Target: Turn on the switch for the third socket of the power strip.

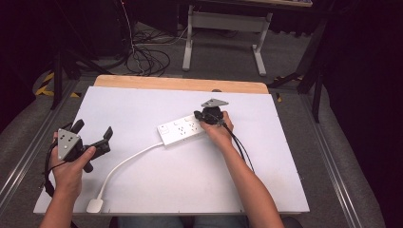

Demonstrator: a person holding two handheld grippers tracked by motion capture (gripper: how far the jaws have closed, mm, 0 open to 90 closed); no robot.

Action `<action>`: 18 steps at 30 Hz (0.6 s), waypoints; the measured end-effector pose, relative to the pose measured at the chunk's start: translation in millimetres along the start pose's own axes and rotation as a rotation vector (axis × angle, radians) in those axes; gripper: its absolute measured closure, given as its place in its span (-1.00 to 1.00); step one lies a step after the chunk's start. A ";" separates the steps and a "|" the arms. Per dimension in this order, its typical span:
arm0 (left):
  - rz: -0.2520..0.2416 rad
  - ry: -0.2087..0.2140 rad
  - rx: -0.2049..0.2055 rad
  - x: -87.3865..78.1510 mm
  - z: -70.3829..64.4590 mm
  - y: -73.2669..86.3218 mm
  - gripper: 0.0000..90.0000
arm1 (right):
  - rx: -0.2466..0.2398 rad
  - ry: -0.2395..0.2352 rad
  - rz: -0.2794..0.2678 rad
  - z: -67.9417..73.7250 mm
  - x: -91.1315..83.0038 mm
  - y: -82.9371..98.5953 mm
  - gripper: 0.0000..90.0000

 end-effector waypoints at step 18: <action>0.001 -0.003 0.003 -1.7 0.6 0.1 -0.92 | -0.013 -0.004 -0.004 -1.2 -3.7 -3.3 1.00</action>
Point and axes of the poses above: each handheld gripper's, and its own axes: x roughly forward along the jaws, y roughly out of its underside, z roughly to its left, the point moved 10 cm from there along x, roughly forward along the jaws, and after that the axes turned 9 degrees about y, right-handed, at the moved point
